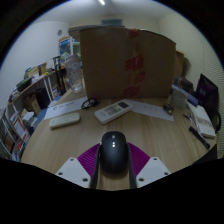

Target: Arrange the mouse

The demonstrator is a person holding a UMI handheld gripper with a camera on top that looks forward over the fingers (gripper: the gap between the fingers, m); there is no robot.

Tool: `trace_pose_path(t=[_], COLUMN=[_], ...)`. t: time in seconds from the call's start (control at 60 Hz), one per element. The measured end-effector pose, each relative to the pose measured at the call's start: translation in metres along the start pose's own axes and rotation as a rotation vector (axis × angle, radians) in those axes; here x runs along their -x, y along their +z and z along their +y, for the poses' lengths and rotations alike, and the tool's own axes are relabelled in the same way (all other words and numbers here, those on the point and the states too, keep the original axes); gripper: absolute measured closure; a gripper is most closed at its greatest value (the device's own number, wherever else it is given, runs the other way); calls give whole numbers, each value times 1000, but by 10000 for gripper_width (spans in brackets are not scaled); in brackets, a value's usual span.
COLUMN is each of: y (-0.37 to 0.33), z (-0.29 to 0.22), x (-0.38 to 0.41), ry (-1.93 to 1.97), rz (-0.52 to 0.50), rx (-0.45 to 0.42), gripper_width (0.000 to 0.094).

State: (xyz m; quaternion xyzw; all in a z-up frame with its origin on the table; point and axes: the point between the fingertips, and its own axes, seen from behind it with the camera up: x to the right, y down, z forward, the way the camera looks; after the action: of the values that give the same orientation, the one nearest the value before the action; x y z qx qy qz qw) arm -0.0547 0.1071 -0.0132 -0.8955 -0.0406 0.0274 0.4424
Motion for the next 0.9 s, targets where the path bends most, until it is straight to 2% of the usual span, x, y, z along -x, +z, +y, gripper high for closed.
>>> trace_pose_path(t=[0.067, 0.1, 0.167, 0.35, 0.45, 0.55, 0.65, 0.767, 0.9], y=[-1, -3, -22, -141, -208, -248, -256, -221, -185], z=[1, -1, -9, -94, -142, -155, -128, -52, 16], x=[1, 0, -7, -12, -58, -125, -198, -266, -303], ry=[18, 26, -53, -63, -65, -37, -27, 9, 0], rz=[12, 23, 81, 87, 124, 164, 194, 201, 136], rx=[41, 43, 28, -151, -255, -304, -288, -178, -67], gripper_width=[528, 560, 561, 561, 564, 561, 561, 562, 559])
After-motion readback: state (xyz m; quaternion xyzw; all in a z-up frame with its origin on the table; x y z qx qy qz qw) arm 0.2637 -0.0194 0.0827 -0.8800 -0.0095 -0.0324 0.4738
